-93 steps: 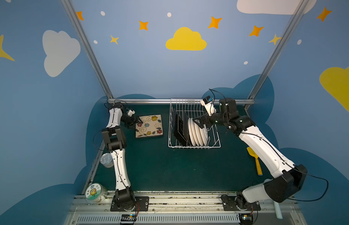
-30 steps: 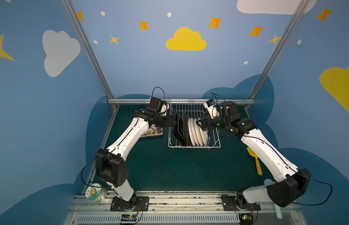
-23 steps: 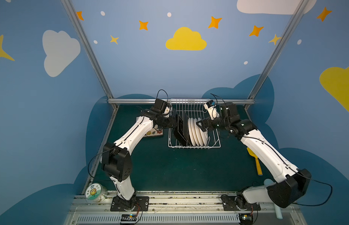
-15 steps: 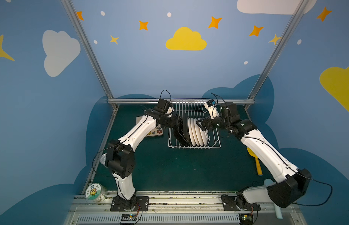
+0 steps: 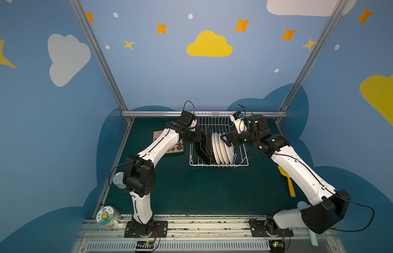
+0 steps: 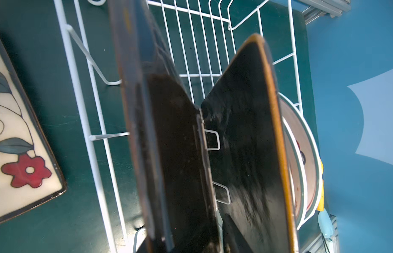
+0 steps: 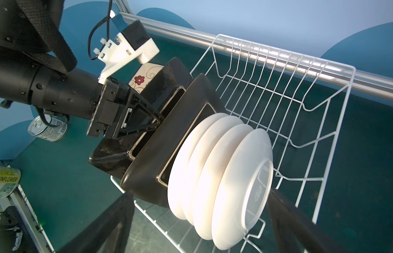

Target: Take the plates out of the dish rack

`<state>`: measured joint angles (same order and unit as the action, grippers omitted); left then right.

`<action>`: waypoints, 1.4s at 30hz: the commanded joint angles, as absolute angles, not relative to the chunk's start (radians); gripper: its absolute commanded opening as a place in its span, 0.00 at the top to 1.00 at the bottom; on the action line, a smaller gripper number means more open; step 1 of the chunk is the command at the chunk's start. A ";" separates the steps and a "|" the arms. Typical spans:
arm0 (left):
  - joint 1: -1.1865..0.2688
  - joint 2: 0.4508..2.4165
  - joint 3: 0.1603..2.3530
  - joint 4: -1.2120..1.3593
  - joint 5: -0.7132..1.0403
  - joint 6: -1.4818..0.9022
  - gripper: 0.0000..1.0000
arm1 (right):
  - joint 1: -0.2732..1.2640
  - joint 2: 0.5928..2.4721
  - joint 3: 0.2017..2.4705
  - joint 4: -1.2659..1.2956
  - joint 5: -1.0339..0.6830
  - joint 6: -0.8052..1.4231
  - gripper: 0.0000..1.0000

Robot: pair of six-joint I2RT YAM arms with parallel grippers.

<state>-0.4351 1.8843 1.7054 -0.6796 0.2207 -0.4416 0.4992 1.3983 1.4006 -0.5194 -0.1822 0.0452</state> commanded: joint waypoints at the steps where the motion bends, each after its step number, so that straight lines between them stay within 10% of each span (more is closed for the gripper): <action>1: -0.445 1.910 1.724 -0.705 0.192 -0.444 0.61 | 0.502 1.385 1.397 -0.503 -0.189 0.045 0.06; 23: -0.446 1.913 1.733 -0.738 0.158 -0.482 0.97 | 0.503 1.391 1.400 -0.497 -0.186 0.041 0.06; 42: -0.447 1.822 1.790 -0.694 0.221 -0.473 0.97 | 0.502 1.382 1.397 -0.482 -0.181 0.044 0.06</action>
<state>-0.4541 1.8847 1.7401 -0.6785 0.2481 -0.5701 0.4992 1.3983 1.4006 -0.5026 -0.1822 0.0448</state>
